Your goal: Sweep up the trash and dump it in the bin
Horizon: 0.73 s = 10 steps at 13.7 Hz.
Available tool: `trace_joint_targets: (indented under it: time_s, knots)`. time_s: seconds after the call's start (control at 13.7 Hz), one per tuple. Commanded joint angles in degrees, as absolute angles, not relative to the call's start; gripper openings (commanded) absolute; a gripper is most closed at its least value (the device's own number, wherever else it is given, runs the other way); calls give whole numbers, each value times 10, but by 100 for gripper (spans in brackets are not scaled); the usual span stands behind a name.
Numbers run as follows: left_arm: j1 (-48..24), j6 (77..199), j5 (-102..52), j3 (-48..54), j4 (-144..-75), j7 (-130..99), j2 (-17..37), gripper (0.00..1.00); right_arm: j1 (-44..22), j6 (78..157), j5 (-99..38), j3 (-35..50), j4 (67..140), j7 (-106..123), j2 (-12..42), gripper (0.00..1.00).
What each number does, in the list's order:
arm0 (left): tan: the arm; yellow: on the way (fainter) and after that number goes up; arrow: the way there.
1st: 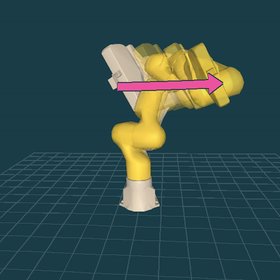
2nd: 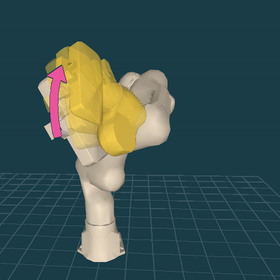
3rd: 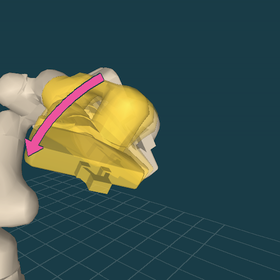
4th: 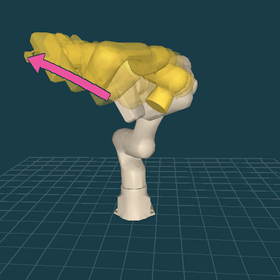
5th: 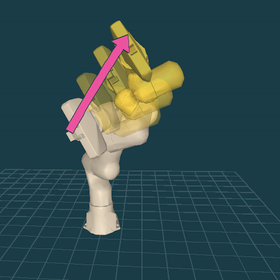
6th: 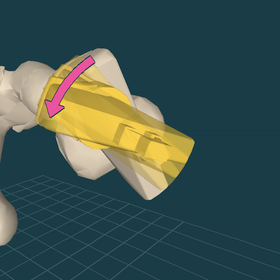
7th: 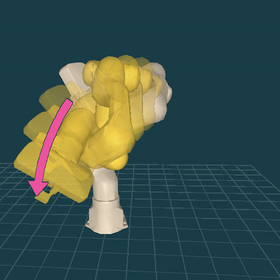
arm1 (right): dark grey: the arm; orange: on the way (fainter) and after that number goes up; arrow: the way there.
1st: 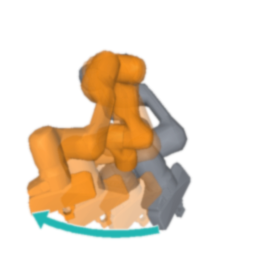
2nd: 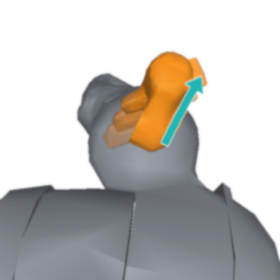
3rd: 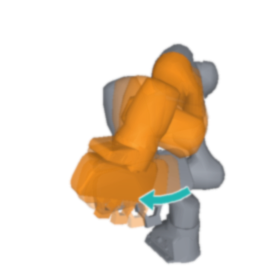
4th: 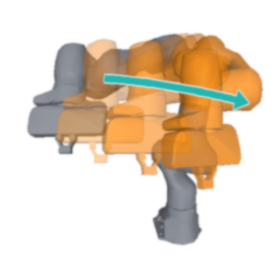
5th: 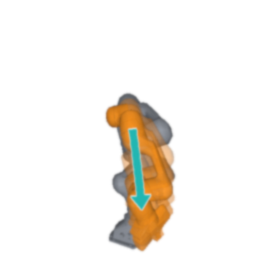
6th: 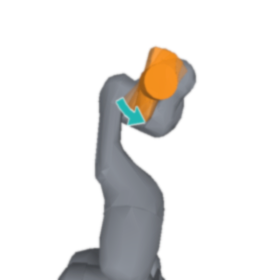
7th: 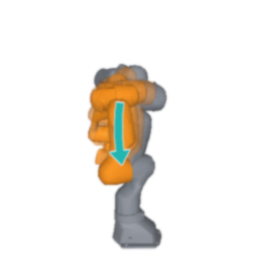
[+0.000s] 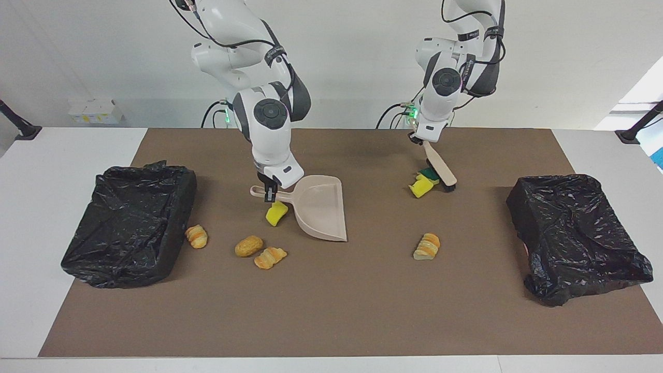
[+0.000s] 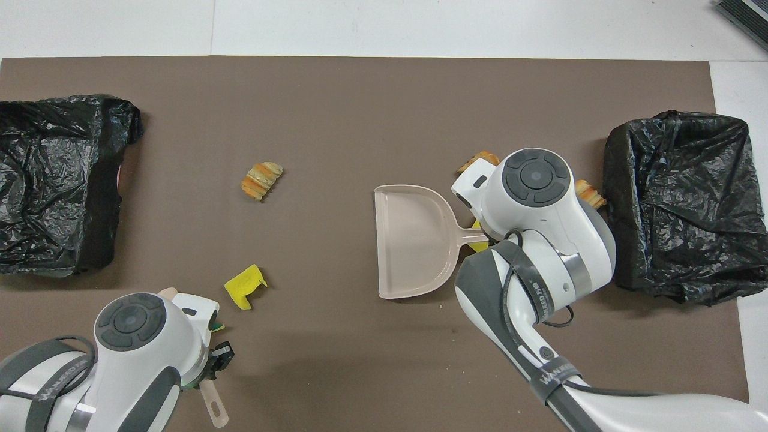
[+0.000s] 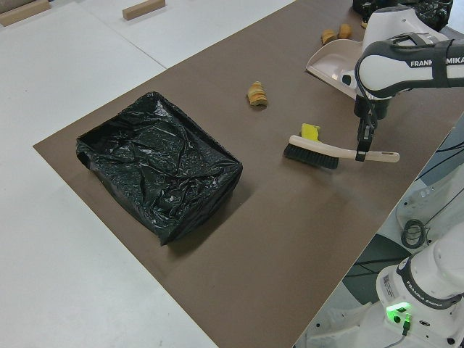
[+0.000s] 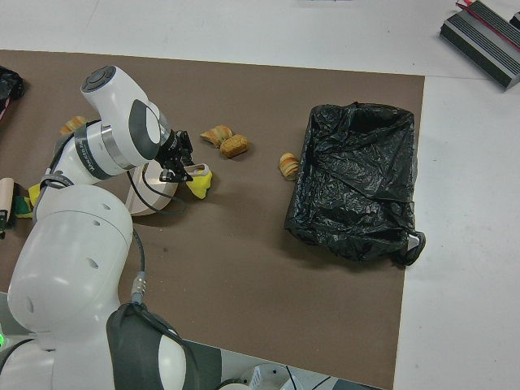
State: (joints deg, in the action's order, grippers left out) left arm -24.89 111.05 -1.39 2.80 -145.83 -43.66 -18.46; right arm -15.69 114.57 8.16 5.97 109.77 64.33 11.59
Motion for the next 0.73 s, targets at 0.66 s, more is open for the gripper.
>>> trace_joint_targets:
  time_s: [0.66]
  knots:
    - [-291,1242,-113,26,-1330,-306,-32,0,-162,1157,87,61,1116,636,103,0]
